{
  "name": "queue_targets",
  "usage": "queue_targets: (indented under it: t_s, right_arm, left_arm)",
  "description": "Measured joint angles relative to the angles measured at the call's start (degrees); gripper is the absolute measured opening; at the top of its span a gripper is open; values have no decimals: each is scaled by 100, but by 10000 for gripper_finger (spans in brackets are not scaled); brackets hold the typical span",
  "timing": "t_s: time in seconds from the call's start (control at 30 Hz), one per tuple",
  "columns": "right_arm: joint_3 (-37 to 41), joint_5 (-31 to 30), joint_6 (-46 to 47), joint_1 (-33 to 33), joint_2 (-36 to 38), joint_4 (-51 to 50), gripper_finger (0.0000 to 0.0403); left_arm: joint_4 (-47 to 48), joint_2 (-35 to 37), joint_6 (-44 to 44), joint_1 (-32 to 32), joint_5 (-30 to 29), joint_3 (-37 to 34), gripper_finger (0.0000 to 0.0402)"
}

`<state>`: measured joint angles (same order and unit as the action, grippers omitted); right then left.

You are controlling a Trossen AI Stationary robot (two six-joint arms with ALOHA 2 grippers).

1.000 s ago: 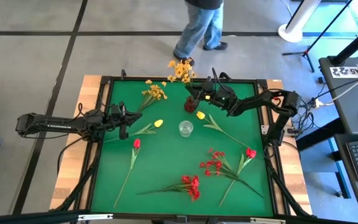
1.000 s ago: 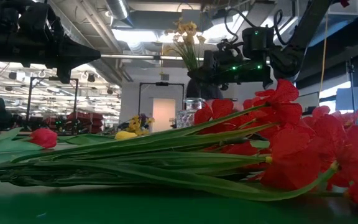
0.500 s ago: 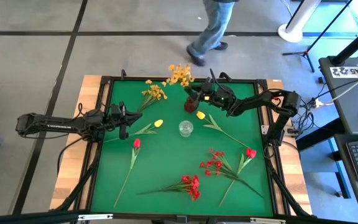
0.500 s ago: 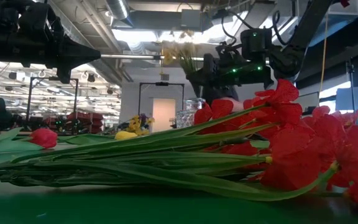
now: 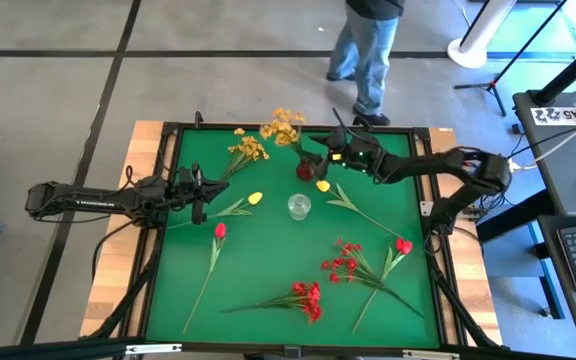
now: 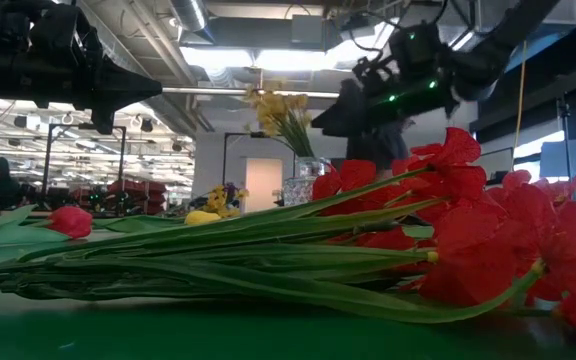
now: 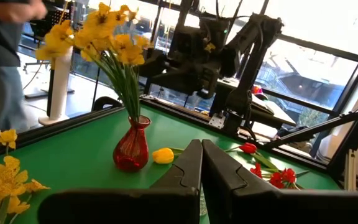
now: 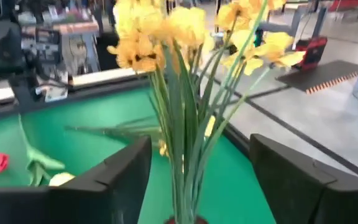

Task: Sort flowers into vase by color
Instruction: Put the yellow tulip into the red vase

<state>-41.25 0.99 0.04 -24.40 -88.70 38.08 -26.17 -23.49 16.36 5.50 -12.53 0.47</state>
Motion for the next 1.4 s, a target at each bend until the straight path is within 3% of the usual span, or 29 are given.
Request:
queue_targets:
  t_s: [0.17,0.43,0.53,0.8,1.03,1.4]
  right_arm:
    - [0,98,-29,0,977,-1863,277]
    - [-2,1186,890,205,1700,-4414,278]
    - [-2,965,1006,581,1654,-4989,278]
    - [0,-493,1298,1531,1412,-6732,278]
    - [66,-991,1700,1727,1348,-7163,278]
    - [617,-789,1840,1724,737,-6481,278]
  left_arm:
    - [2,0,0,0,0,-2,0]
    - [1,-1,0,0,0,-1,0]
    - [1,-2,0,-1,0,-1,0]
    - [2,-2,0,0,0,-2,0]
    - [1,-2,0,0,0,-1,0]
    - [2,-2,0,-2,0,-2,0]
